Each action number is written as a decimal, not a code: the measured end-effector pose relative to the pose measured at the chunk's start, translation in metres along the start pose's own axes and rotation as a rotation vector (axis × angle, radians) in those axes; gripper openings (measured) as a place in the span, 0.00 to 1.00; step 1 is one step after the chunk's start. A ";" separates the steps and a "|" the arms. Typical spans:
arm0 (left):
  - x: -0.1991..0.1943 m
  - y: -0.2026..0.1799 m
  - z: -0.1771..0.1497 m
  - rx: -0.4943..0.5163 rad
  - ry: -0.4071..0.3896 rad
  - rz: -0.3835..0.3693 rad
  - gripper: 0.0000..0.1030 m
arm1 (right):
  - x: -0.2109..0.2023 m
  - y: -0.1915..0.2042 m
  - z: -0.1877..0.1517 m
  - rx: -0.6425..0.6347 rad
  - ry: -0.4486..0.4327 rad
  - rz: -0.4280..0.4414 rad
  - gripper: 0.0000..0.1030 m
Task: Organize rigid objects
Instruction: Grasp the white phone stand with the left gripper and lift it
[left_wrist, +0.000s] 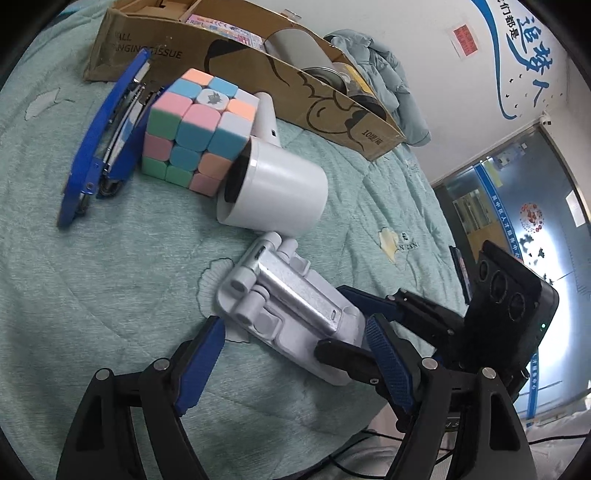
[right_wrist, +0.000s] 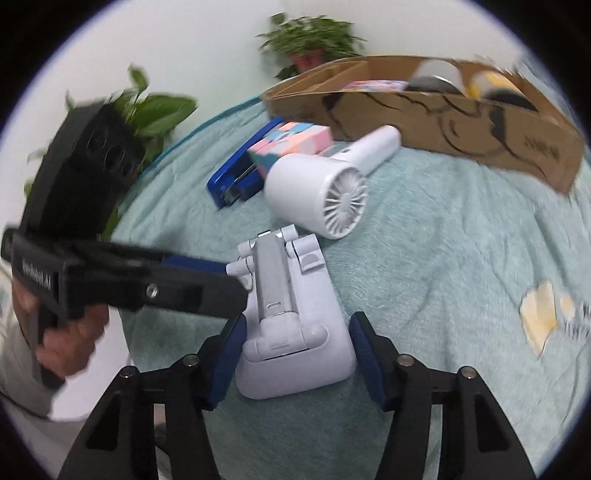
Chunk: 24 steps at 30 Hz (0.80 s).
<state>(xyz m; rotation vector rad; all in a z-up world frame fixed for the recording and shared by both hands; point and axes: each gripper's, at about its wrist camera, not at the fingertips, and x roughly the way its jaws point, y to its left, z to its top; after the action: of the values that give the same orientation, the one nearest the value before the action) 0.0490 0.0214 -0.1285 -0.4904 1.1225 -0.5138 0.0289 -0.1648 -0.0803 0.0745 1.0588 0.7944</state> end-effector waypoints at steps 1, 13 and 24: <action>0.002 -0.002 0.000 0.000 0.005 -0.005 0.74 | -0.001 -0.002 -0.001 0.033 -0.008 0.005 0.56; 0.007 0.005 0.001 -0.079 -0.019 0.009 0.43 | -0.007 -0.005 -0.009 0.287 -0.004 0.152 0.54; 0.001 -0.010 0.002 -0.044 -0.041 -0.018 0.30 | 0.003 0.006 0.000 0.269 -0.022 0.124 0.53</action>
<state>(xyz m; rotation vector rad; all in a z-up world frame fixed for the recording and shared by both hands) 0.0497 0.0129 -0.1229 -0.5478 1.0930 -0.4938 0.0260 -0.1589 -0.0800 0.3800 1.1434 0.7564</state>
